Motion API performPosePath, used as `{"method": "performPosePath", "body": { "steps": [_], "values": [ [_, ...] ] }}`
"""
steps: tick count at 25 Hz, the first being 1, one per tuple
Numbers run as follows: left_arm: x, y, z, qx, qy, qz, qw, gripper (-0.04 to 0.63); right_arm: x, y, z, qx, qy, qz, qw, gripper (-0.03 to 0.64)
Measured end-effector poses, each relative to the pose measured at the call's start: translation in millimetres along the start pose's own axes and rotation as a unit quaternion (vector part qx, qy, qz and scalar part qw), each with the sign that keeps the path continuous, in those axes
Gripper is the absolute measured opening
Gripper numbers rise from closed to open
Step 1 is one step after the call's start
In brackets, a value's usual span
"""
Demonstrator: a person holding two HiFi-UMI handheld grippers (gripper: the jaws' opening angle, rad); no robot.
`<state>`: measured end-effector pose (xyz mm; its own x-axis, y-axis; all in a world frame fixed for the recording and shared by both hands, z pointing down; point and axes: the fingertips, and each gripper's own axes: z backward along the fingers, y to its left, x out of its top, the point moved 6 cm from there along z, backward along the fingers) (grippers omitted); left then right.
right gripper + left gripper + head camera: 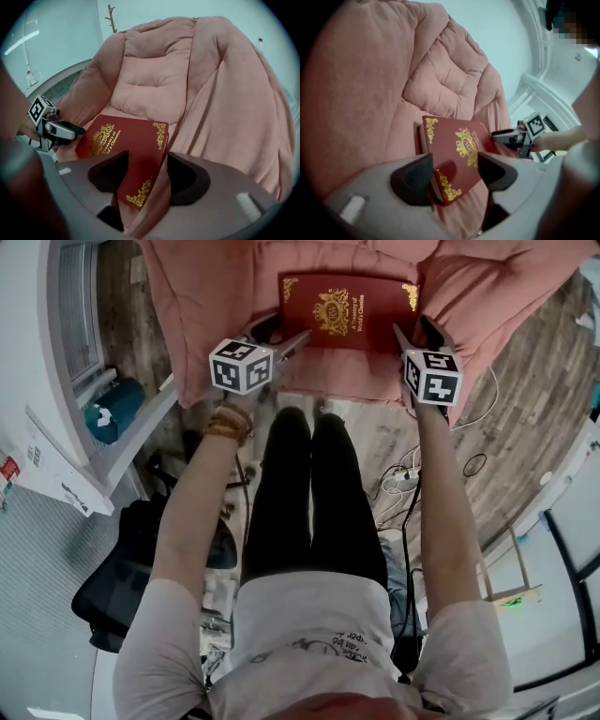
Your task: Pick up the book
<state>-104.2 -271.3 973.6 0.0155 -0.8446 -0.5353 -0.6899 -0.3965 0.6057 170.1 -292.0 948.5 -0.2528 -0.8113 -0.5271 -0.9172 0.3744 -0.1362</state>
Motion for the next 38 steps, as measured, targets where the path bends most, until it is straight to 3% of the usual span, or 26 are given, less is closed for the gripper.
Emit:
{"method": "performPosePath", "body": {
  "steps": [7, 17, 26, 29, 30, 33, 35, 38],
  "values": [
    [-2, 6, -4, 0.001, 0.000, -0.002, 1.0000, 0.302, -6, 3, -23, 0.029, 0.036, 0.008, 0.999, 0.341],
    [-6, 17, -5, 0.023, -0.005, 0.008, 0.9997, 0.304, -6, 18, -28, 0.049, 0.040, 0.045, 0.997, 0.306],
    [-8, 21, -8, 0.042, -0.009, 0.016, 0.9989, 0.301, -7, 20, -26, 0.040, 0.030, 0.061, 0.997, 0.292],
    [-7, 11, -11, 0.013, -0.013, 0.016, 0.9997, 0.291, -4, 26, -20, 0.044, 0.014, 0.063, 0.997, 0.265],
    [-6, 0, -16, -0.011, -0.011, 0.008, 0.9998, 0.209, -3, 29, -17, 0.047, 0.009, 0.069, 0.997, 0.237],
    [-2, -39, -36, -0.050, 0.003, -0.036, 0.9981, 0.232, -1, 34, -12, 0.039, 0.002, 0.072, 0.997, 0.234],
    [-1, -44, -39, -0.031, -0.003, -0.036, 0.9989, 0.254, -3, 31, -14, 0.029, 0.004, 0.062, 0.998, 0.230],
    [-1, -22, -24, 0.029, -0.026, -0.013, 0.9991, 0.338, -4, 31, -18, 0.029, 0.007, 0.063, 0.998, 0.232]
  ]
}}
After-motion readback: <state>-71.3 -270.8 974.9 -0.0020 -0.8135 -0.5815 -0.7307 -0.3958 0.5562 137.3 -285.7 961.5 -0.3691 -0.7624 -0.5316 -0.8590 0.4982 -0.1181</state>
